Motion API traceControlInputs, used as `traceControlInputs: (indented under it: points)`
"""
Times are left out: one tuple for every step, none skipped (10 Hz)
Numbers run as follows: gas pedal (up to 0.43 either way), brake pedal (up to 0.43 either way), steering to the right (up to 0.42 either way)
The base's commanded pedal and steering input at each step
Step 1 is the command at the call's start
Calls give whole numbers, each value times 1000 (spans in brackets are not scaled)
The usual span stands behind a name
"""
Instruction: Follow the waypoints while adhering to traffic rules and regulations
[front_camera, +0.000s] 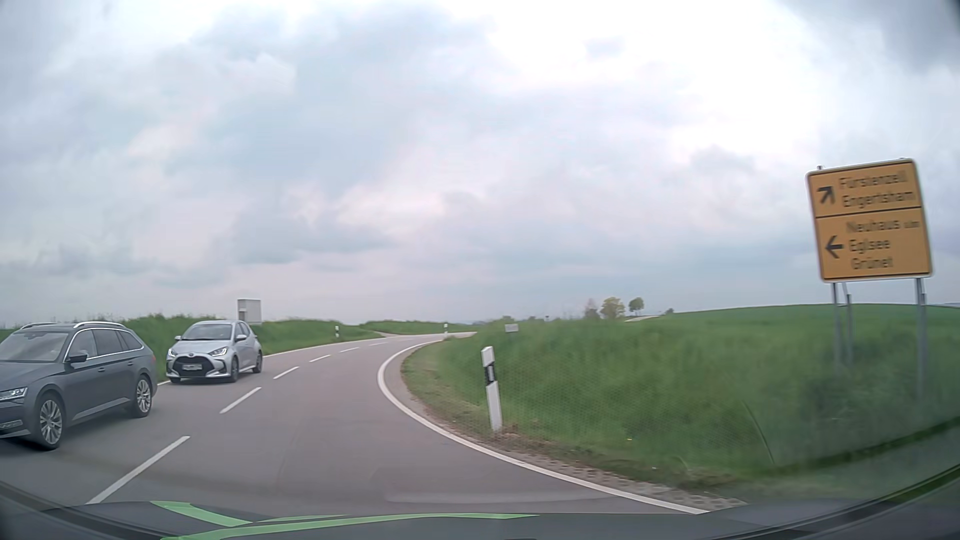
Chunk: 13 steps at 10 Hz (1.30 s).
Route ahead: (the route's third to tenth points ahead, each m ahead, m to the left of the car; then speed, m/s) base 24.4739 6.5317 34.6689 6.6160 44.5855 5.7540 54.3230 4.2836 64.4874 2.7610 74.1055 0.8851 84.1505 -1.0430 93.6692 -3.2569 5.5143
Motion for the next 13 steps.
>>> traceControlInputs:
  points:
    - [248,0,-388]
    - [248,0,-327]
    - [268,0,-256]
    - [287,0,-195]
    - [299,0,-157]
    - [331,0,-117]
    - [358,0,-80]
    - [358,0,-53]
    - [358,0,-30]
    - [358,0,-10]
    - [358,0,2]
    - [358,0,8]
    - [370,0,17]
